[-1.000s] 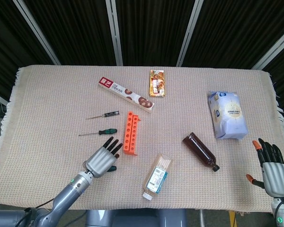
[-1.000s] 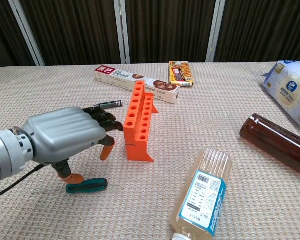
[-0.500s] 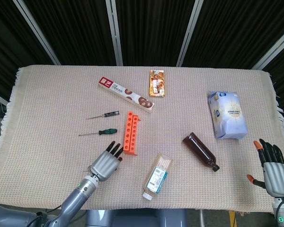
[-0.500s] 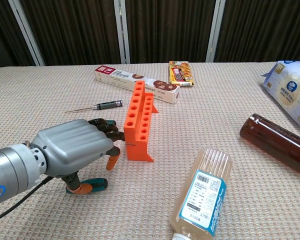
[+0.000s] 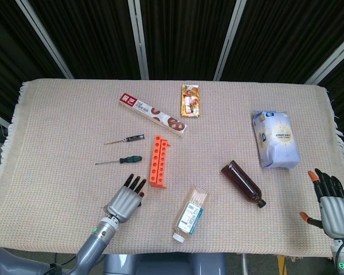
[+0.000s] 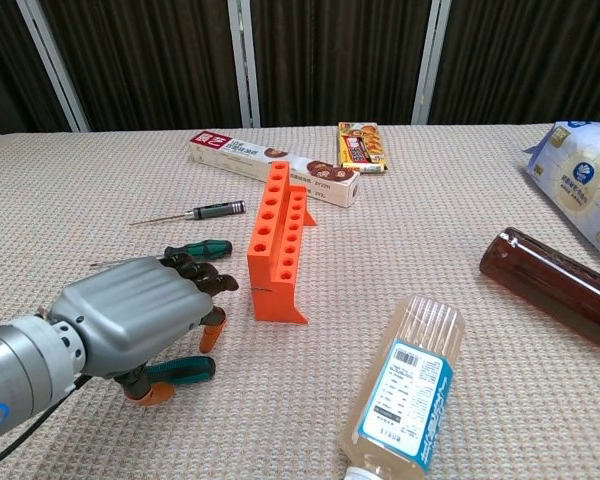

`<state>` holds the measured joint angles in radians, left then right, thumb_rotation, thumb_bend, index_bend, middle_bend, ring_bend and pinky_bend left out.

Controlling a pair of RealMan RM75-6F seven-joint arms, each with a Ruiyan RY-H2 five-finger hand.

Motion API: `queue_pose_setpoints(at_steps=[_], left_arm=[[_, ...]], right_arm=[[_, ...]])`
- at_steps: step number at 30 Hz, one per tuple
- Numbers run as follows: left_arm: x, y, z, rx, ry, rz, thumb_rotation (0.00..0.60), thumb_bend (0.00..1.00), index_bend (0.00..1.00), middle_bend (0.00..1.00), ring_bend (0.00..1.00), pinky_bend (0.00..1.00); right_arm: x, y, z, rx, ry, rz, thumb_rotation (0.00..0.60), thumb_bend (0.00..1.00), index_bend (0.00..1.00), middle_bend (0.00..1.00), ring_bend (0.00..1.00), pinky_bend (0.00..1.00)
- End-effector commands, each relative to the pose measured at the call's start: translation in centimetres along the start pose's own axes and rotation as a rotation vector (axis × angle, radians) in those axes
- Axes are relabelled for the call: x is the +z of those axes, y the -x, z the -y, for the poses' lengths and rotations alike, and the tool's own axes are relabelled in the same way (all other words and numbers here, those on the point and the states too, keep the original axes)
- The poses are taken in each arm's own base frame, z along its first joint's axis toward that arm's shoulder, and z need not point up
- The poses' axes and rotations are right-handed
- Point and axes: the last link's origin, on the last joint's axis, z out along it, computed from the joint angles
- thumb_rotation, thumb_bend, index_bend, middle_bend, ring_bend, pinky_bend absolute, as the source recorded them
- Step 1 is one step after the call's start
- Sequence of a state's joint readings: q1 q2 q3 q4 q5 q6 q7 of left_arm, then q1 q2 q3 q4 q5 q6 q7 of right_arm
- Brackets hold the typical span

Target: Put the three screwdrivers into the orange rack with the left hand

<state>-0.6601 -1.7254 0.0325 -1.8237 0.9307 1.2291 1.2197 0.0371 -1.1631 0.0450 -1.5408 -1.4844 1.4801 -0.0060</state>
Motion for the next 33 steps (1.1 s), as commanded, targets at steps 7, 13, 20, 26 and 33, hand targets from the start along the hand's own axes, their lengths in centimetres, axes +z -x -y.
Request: queue_pose_setpoints(at_steps=[7,13,20,26,33], left_arm=[[-1.0,0.8,-0.1,-0.015,-0.006,0.008,0.600,0.26,0.42,0.03,0.00,0.00],[-1.8,1.0,0.1,-0.015,0.001,0.003,0.600,0.26,0.42,0.03,0.00,0.00],[-1.1,1.0,0.0,-0.007,-0.023,-0.042,0.600,0.28,0.41,0.03,0.00,0.00],[-1.2,1.1,-0.7,0.013,-0.020,-0.051,0.600,0.31,0.43,0.03,0.00,0.00],[-1.2,1.1,-1.3,0.035,-0.014,-0.049,0.600,0.31,0.44,0.03,0.00,0.00]], right_arm=[[0.0,0.1,-0.3,0.007,0.006,0.004,0.600,0.00,0.00,0.00,0.00,0.00],[0.0,0.2,-0.4,0.010,0.007,0.006,0.600,0.00,0.00,0.00,0.00,0.00],[0.0,0.1,-0.5,0.011,0.011,0.008,0.600,0.00,0.00,0.00,0.00,0.00],[0.0,0.2,-0.8,0.014,0.021,0.013,0.600,0.00,0.00,0.00,0.00,0.00],[0.1,0.3,-0.9,0.016,0.021,0.016,0.600,0.00,0.00,0.00,0.00,0.00]])
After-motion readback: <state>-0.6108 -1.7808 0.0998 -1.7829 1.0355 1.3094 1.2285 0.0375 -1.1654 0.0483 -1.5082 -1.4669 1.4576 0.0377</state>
